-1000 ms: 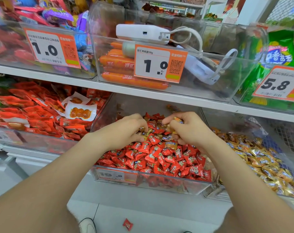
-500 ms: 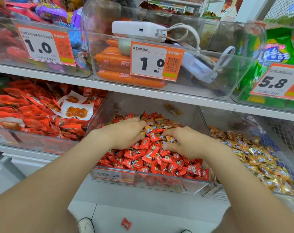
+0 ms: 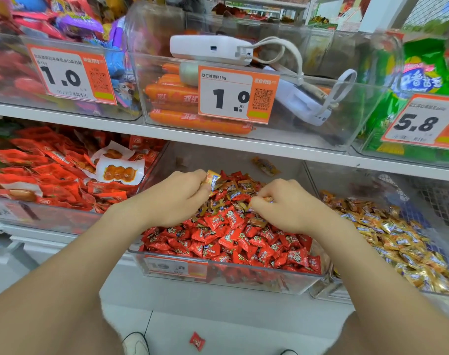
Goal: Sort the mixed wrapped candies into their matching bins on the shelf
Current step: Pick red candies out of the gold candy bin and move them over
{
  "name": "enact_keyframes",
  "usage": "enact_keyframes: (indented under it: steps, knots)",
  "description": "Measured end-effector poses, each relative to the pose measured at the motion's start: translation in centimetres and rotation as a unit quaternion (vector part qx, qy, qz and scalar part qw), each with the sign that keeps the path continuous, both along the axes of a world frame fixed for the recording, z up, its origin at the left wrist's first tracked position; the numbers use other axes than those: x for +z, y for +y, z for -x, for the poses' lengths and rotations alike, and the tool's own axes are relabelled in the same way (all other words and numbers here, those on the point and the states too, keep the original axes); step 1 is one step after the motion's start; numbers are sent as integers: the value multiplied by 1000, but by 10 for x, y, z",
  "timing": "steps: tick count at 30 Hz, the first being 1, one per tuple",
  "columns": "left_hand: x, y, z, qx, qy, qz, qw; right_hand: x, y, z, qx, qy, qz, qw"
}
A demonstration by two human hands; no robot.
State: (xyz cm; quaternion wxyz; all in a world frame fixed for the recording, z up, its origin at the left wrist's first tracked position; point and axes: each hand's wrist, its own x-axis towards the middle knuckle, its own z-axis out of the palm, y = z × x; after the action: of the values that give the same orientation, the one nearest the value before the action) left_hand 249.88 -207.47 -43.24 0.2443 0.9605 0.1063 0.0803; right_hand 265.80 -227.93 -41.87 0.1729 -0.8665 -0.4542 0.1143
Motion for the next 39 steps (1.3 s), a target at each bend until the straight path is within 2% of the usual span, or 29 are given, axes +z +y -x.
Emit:
enact_keyframes:
  steps: [5, 9, 14, 18, 22, 25, 30, 35, 37, 39]
  knots:
    - [1, -3, 4, 12, -14, 4, 1000, -4, 1, -1, -8, -4, -27, 1000]
    - [-5, 1, 4, 6, 13, -52, 999, -6, 4, -1, 4, -27, -29, 999]
    - [-8, 4, -1, 19, 1, -51, 999, 1, 5, 1, -9, -56, -48, 997]
    - [-13, 5, -7, -6, 44, -105, 993, -1, 2, -2, 10, -41, -17, 999]
    - [-23, 2, -18, -31, 104, -151, 983, -7, 2, -1, 32, -40, 57, 997]
    - [-26, 4, -24, -50, 128, -149, 979, -10, 3, 2, 45, -49, 95, 993]
    - [-25, 10, -27, -47, 131, -126, 982, -8, 4, 0, 38, -30, 8, 999]
    - [-16, 9, -19, -37, 55, -69, 995, 0, 2, 2, 22, -26, -53, 998]
    - [-9, 8, -13, -15, 22, -33, 999, 1, 3, 1, 6, 7, -87, 996]
    - [-4, 8, -9, 10, 4, -35, 999, 1, 5, 3, -4, 61, -110, 992]
